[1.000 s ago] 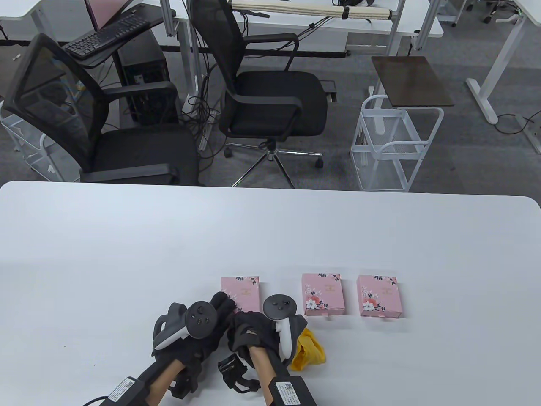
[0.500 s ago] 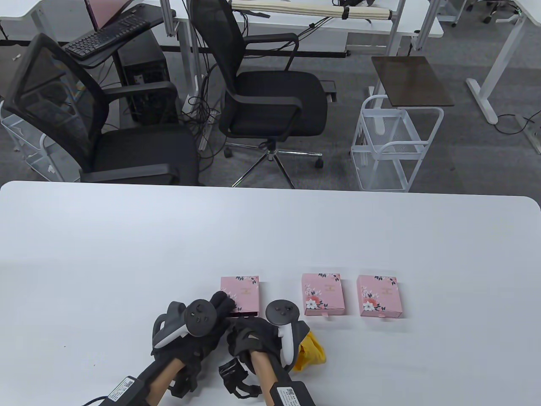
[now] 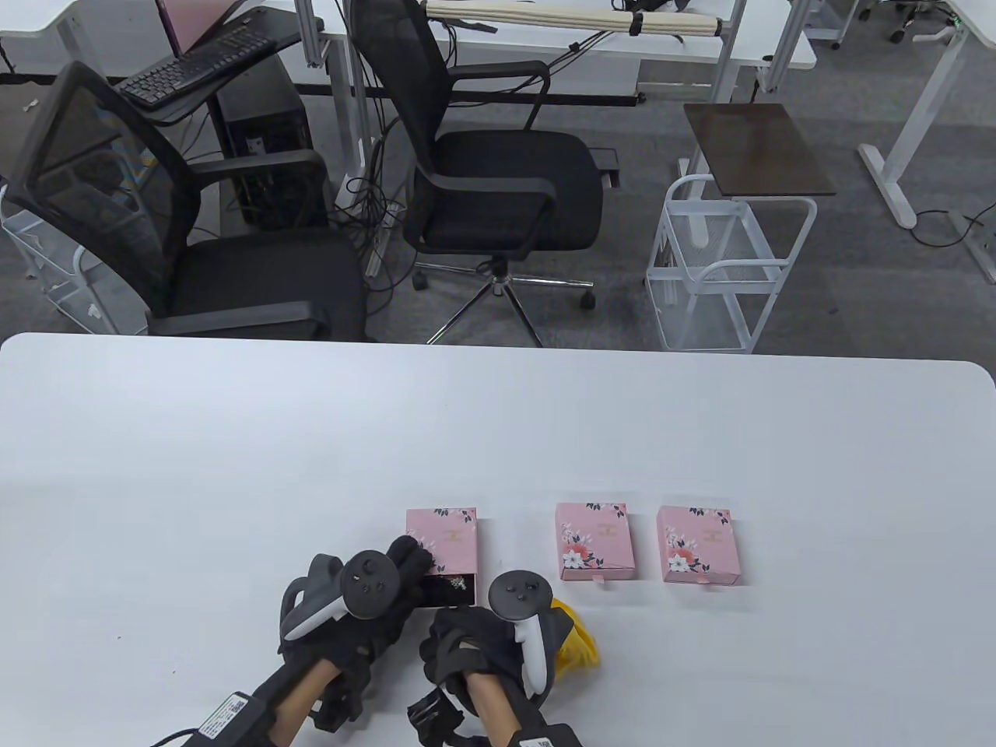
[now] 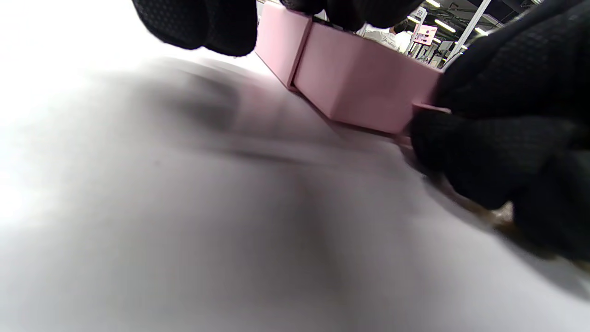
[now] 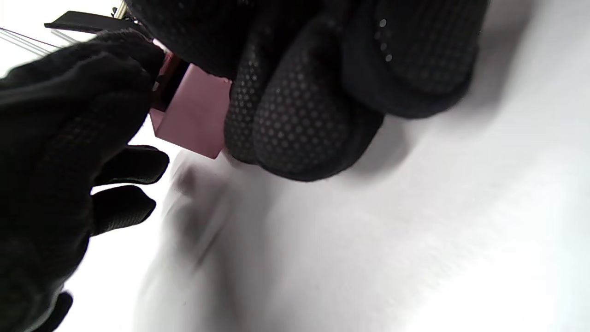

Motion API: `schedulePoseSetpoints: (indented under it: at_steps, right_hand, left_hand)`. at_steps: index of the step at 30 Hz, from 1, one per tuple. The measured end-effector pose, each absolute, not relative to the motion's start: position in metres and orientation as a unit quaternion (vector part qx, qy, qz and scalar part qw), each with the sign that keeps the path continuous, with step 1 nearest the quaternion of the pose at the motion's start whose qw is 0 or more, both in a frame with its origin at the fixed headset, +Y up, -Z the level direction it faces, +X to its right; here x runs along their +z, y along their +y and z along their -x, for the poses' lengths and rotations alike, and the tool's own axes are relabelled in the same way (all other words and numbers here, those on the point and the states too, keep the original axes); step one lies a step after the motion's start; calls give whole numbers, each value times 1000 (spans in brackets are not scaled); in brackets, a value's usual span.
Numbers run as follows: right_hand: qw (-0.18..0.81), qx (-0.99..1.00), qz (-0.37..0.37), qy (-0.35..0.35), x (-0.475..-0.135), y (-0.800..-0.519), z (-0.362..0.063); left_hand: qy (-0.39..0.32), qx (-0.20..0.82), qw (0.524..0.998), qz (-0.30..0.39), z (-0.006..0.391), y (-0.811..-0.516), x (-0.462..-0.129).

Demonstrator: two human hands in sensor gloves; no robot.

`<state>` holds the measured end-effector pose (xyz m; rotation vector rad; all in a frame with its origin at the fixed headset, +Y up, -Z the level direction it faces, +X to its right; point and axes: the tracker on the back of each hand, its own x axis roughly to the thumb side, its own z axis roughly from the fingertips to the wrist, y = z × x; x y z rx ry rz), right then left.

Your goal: Dust necklace

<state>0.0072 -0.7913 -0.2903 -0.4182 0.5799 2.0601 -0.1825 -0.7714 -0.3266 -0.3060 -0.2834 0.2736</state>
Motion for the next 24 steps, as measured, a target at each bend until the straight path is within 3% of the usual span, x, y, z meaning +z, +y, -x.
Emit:
schedulePoseSetpoints:
  at_steps: [24]
  right_hand:
    - [472,818,156,290,-257,-792,-20]
  left_hand:
    - [-132,120,976,126,182,-775,-325]
